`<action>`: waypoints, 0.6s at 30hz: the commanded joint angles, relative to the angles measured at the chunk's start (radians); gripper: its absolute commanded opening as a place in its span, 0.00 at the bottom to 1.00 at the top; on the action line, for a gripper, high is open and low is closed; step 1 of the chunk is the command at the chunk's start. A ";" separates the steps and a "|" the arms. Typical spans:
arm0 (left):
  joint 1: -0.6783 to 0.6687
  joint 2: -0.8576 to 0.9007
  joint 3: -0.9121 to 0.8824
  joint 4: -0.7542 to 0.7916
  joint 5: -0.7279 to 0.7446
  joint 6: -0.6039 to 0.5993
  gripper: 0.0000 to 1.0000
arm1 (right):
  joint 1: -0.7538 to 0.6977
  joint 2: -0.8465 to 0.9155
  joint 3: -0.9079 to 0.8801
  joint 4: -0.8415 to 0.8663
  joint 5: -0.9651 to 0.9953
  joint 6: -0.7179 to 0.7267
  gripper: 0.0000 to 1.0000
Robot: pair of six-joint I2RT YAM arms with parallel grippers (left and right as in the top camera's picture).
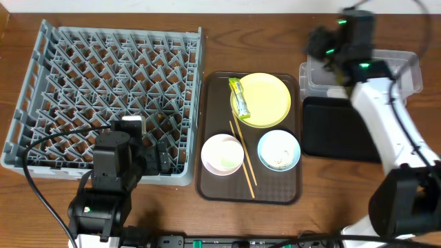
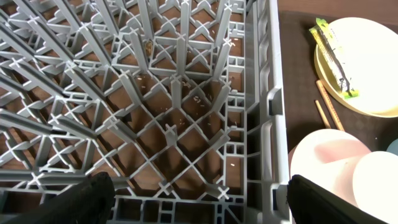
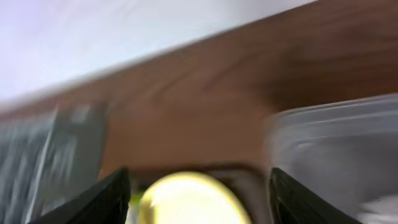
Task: Sort waste into correct bins and load items into the dishwasher
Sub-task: 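Drop the tissue into the clear plastic bin with the right gripper, then grasp the green snack wrapper and drop it into the clear bin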
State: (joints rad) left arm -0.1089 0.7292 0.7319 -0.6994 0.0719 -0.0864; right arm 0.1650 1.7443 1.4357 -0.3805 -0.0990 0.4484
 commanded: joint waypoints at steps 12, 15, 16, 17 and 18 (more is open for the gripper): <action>-0.006 -0.003 0.026 -0.005 -0.005 -0.013 0.91 | 0.353 0.300 0.002 -0.046 0.049 -0.217 0.53; -0.006 -0.003 0.026 -0.004 -0.005 -0.013 0.92 | 0.358 0.338 0.002 -0.047 0.050 -0.217 0.41; -0.006 -0.003 0.026 -0.004 -0.005 -0.013 0.91 | 0.358 0.351 0.002 -0.050 0.050 -0.201 0.40; -0.006 -0.003 0.026 -0.004 -0.005 -0.013 0.91 | 0.358 0.353 0.002 -0.053 0.049 -0.193 0.36; -0.006 -0.003 0.026 -0.004 -0.005 -0.013 0.92 | 0.358 0.357 0.002 -0.054 0.050 -0.187 0.30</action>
State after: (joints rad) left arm -0.1089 0.7292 0.7319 -0.7006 0.0715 -0.0864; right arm 0.5220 2.0842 1.4357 -0.4305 -0.0635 0.2459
